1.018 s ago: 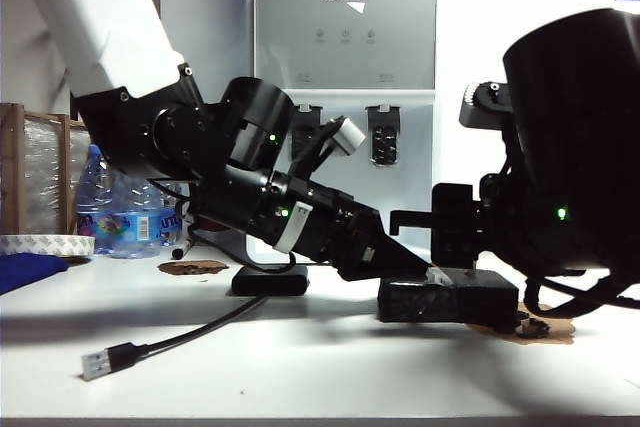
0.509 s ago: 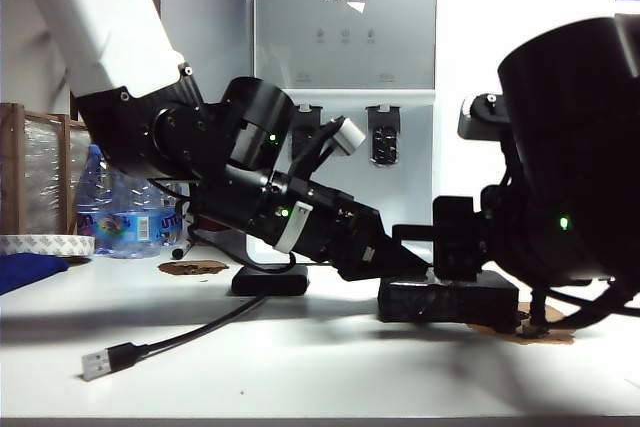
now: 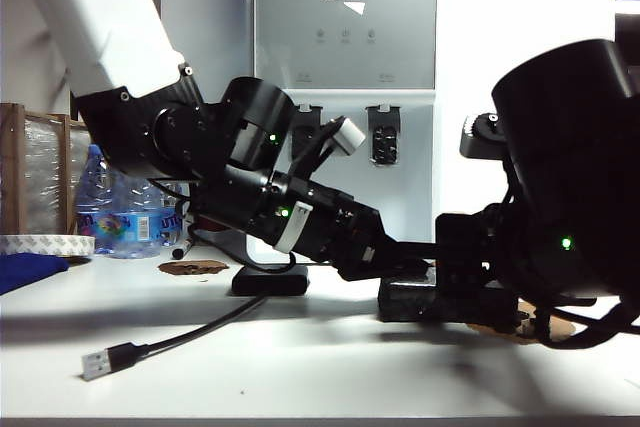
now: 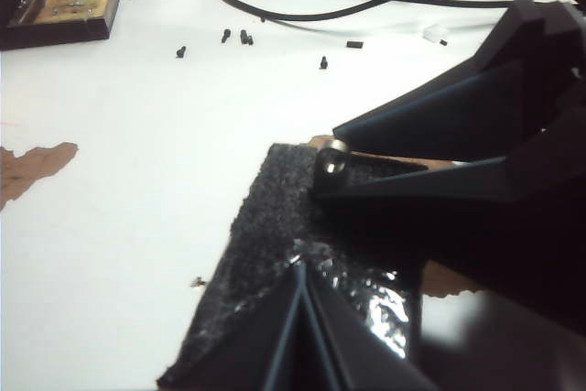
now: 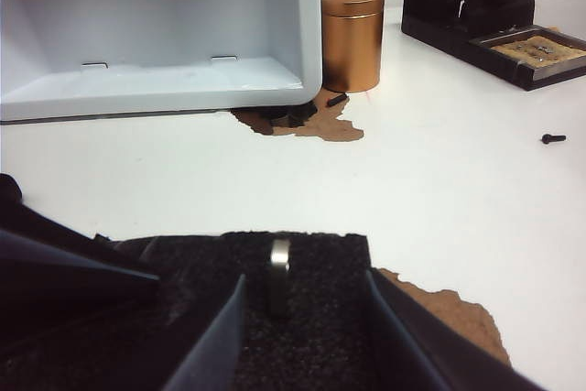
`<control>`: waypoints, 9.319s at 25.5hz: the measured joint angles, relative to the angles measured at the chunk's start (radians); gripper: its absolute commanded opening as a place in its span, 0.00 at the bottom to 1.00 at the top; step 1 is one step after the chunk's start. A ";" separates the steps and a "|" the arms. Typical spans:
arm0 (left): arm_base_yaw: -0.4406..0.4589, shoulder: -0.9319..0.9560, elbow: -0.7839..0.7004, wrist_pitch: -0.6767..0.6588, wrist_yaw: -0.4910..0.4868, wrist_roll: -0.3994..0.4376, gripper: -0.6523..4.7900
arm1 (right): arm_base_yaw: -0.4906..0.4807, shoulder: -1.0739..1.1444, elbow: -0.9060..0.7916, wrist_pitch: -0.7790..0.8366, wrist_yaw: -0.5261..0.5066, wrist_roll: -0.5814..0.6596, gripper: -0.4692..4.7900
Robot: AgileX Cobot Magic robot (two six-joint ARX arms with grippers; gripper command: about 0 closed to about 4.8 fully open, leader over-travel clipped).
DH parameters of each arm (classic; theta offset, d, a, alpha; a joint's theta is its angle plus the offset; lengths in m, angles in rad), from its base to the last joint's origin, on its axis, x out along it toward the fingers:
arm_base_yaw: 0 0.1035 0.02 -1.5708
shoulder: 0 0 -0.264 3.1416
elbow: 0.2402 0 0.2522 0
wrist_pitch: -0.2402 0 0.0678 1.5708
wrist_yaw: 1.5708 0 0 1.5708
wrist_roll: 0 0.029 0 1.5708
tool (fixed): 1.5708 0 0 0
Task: Take the USB flash drive out of the black sponge and insert it into the slot on top of the black USB adpator box.
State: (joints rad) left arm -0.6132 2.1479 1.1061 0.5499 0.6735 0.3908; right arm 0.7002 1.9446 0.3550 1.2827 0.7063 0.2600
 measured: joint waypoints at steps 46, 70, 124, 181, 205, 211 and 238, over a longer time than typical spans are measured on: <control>0.014 -0.024 -0.007 0.394 -0.019 -0.294 0.11 | -0.063 -0.302 0.060 0.074 -0.088 -0.281 0.09; 0.674 -0.626 -0.003 -0.594 0.464 -0.175 0.11 | -0.459 -0.502 0.558 -0.614 -1.862 -0.016 0.09; 0.660 -0.584 -0.077 -1.287 0.167 0.700 0.11 | -0.270 0.226 1.081 -1.292 -1.605 -0.933 0.09; 0.610 -0.583 -0.077 -1.159 0.152 0.550 0.11 | -0.251 0.343 1.183 -1.288 -1.479 -1.045 0.09; 0.610 -0.582 -0.077 -1.159 0.156 0.544 0.11 | -0.260 0.326 1.183 -1.326 -1.567 -1.023 0.09; 0.610 -0.582 -0.077 -1.159 0.156 0.544 0.11 | -0.262 0.337 1.183 -1.316 -1.539 -1.023 0.09; 0.610 -0.581 -0.077 -1.159 0.156 0.544 0.11 | -0.263 0.362 1.184 -1.271 -1.597 -0.996 0.09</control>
State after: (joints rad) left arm -0.0032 1.5665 1.0290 -0.6094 0.8295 0.9344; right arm 0.4370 2.3062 1.5391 0.0116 -0.8906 -0.7361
